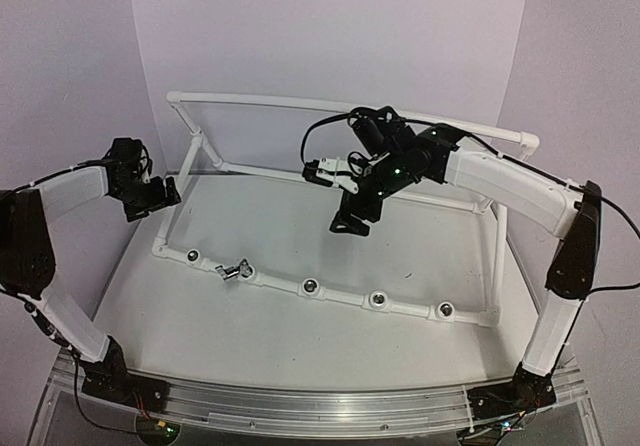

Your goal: Install the water faucets

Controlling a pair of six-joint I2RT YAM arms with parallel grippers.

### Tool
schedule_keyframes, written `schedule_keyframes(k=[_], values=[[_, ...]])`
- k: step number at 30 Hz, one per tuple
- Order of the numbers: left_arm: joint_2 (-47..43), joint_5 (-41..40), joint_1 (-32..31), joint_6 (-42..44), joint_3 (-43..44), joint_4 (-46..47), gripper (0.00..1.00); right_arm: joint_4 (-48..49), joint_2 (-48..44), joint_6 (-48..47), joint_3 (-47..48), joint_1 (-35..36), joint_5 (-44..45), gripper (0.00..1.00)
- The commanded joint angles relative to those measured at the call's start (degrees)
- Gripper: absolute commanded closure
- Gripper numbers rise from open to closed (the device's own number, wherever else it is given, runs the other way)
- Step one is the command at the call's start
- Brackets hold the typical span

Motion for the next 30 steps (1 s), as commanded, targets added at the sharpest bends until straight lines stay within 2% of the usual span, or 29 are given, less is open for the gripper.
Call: schedule_keyframes(k=[1,8,18,22,26,30], values=[[6.7,-3.3,0.4,8.0,4.6,9.4,0.03,-0.8,-5.1,1.4,2.3,-0.1,-3.9,0.02],[15.8,-2.4,0.4,16.5,9.5,16.4,0.09,-1.7,-6.3,0.8,-1.5,-0.1,-2.7,0.02],[28.5,-1.3,0.6,24.5,20.2,14.5,0.19,-2.7,-8.4,1.5,-4.0,-0.1,-1.5,0.02],[30.7,-0.1,0.9,24.3,21.5,15.0,0.34,-3.9,-9.2,1.0,-4.4,-0.1,-1.0,0.02],[31.1,0.8,0.8,22.9,21.8,15.2,0.57,-4.3,-9.4,1.1,-4.5,0.0,-1.0,0.02],[28.3,-0.2,0.5,21.2,19.8,16.1,0.85,-4.4,-9.5,0.9,-4.9,0.0,-1.0,0.02]])
